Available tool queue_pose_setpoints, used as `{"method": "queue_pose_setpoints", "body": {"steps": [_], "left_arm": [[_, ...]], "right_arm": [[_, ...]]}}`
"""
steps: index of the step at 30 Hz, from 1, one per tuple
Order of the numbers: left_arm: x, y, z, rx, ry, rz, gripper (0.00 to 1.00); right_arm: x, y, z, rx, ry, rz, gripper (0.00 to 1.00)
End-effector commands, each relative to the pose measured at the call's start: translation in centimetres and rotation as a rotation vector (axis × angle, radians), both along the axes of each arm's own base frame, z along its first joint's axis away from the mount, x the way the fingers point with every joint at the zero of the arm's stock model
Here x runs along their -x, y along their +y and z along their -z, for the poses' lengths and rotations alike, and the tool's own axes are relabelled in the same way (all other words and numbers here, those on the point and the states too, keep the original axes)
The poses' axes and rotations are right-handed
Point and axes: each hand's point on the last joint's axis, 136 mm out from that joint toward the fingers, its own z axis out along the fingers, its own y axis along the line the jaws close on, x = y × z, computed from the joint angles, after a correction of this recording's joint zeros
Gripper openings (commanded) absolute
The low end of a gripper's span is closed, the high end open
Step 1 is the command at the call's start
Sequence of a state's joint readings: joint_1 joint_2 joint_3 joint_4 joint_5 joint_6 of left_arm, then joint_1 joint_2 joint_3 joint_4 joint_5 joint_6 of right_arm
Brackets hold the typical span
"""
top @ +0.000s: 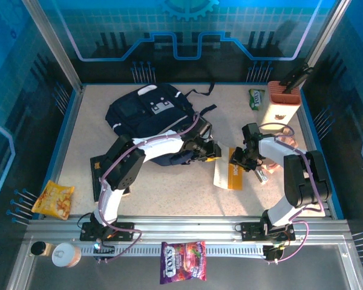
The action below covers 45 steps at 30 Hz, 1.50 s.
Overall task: Pack the student bag
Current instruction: Pick up the book at the center of the table, then pass the book.
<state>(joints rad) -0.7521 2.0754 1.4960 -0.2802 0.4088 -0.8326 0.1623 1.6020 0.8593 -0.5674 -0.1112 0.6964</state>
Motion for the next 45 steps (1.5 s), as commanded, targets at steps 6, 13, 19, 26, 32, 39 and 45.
{"method": "queue_pose_setpoints", "body": {"steps": [6, 13, 19, 26, 32, 39, 45], "left_arm": [[0.8, -1.2, 0.3, 0.036, 0.043, 0.036, 0.29], [1.0, -0.5, 2.3, -0.04, 0.105, 0.006, 0.28], [0.9, 0.0, 3.0, -0.066, 0.117, -0.021, 0.26], [0.5, -0.7, 1.4, -0.015, 0.073, 0.004, 0.15], [-0.2, -0.3, -1.7, 0.004, -0.025, 0.016, 0.02], [-2.4, 2.9, -7.0, 0.051, -0.142, -0.062, 0.0], [-5.3, 8.1, -10.9, 0.13, -0.2, -0.224, 0.0]], "right_arm": [[0.7, -0.1, 0.9, 0.0, 0.052, 0.02, 0.37], [0.9, 0.2, 1.1, -0.016, 0.061, 0.035, 0.33], [1.0, 0.2, 1.3, -0.016, 0.069, 0.041, 0.32], [0.8, 0.4, 1.0, -0.024, 0.058, 0.031, 0.33], [-0.5, 0.2, -1.5, -0.04, -0.042, 0.025, 0.39], [-2.5, 1.7, -7.4, -0.196, -0.295, 0.038, 0.59], [-3.5, 4.2, -12.4, -0.427, -0.479, 0.065, 0.84]]}}
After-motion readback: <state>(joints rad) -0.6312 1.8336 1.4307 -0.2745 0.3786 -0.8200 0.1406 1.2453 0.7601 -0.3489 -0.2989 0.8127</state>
